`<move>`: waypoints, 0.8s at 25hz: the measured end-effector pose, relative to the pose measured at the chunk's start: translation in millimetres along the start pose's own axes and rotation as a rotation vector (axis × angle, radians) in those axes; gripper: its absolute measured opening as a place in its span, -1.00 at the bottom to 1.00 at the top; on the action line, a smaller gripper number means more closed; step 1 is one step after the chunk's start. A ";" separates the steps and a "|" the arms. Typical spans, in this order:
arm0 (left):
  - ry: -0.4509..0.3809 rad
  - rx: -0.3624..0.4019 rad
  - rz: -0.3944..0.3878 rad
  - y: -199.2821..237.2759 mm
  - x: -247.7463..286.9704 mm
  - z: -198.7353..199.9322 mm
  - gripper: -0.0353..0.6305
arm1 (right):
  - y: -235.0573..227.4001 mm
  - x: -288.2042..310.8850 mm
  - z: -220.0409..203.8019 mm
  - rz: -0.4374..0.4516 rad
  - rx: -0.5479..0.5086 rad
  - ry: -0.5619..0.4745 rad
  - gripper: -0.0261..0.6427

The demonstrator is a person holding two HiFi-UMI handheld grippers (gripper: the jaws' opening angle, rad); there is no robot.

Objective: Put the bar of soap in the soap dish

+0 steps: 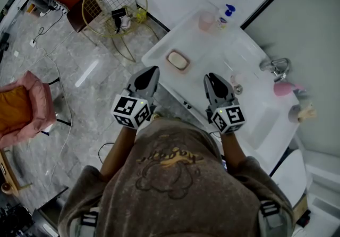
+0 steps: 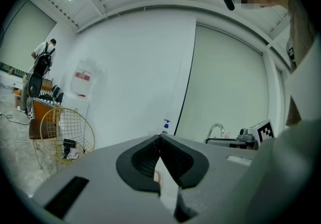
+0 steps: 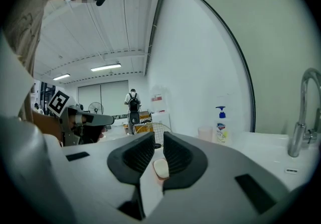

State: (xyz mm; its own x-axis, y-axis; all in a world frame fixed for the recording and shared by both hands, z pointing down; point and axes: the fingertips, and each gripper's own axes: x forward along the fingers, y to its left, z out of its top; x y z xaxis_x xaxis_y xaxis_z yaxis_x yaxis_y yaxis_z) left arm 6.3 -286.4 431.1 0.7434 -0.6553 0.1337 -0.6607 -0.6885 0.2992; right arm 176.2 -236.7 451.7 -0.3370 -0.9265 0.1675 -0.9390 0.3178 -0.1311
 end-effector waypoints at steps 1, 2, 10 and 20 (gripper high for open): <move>-0.001 0.004 0.002 0.6 -0.1 0.1 -0.89 | -0.6 0.3 -0.7 -0.003 0.002 -0.001 -0.78; -0.002 0.009 0.004 1.2 -0.4 0.0 -0.89 | -0.9 0.5 -1.4 -0.005 0.003 -0.002 -0.82; -0.002 0.023 0.020 4.6 -3.5 -5.2 -0.89 | -0.3 2.6 -9.5 -0.008 0.024 -0.005 -0.92; 0.011 0.042 0.031 5.8 -2.6 -9.7 -0.89 | 3.7 9.0 -17.8 0.013 0.020 0.022 -0.92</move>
State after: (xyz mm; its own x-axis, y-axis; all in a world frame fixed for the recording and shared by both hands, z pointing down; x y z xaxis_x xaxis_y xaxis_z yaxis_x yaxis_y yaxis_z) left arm 1.6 -285.7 441.6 0.7233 -0.6733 0.1530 -0.6872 -0.6805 0.2544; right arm 168.4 -240.4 470.2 -0.3512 -0.9174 0.1873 -0.9330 0.3260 -0.1525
